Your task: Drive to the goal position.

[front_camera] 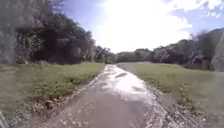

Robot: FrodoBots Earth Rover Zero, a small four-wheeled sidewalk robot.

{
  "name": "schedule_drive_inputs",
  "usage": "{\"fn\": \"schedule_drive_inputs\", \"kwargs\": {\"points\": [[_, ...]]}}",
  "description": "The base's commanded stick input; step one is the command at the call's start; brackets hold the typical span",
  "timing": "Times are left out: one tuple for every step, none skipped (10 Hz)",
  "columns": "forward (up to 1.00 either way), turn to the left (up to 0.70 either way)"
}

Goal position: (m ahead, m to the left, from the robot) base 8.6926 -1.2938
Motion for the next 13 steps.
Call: {"fn": "schedule_drive_inputs", "kwargs": {"points": [[0.7,0.0],[0.7,0.0],[0.7,0.0],[0.7,0.0],[0.7,0.0],[0.7,0.0],[0.7,0.0],[0.7,0.0],[0.7,0.0],[0.7,0.0],[0.7,-0.06],[0.7,-0.28],[0.7,0.0]]}}
